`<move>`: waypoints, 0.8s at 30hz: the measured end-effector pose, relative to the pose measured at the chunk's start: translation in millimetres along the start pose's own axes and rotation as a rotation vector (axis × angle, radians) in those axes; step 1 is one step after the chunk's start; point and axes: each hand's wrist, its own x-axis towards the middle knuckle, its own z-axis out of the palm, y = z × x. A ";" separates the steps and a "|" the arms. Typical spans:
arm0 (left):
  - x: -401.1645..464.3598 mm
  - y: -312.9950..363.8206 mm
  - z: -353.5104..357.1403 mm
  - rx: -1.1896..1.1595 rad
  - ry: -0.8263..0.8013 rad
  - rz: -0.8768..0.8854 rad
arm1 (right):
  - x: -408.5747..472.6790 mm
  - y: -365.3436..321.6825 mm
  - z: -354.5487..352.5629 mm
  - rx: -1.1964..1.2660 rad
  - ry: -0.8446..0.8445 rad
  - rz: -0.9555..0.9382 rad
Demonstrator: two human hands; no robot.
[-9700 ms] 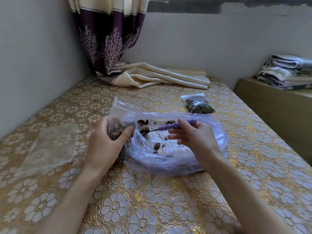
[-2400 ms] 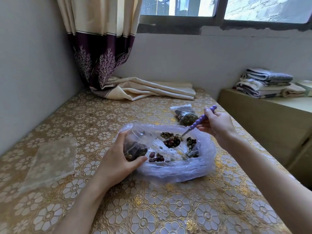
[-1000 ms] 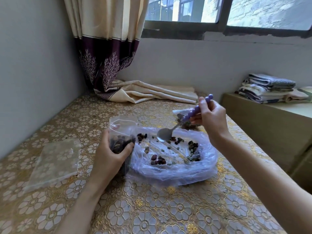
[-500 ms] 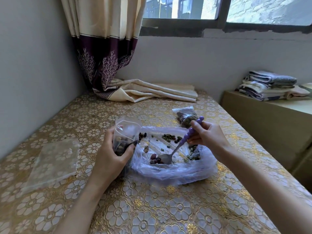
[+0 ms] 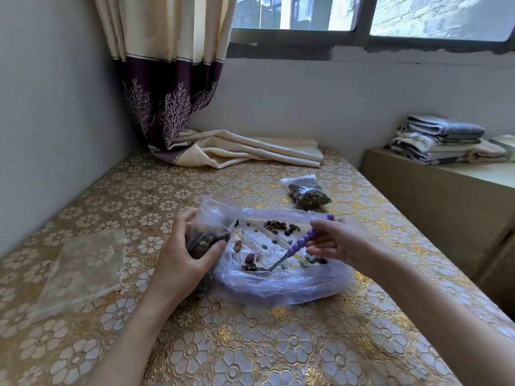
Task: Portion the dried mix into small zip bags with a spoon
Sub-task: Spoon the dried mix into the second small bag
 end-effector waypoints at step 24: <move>-3.5 10.0 -5.7 -0.118 -0.202 -0.083 | 5.9 -12.1 -10.9 0.203 0.161 -0.107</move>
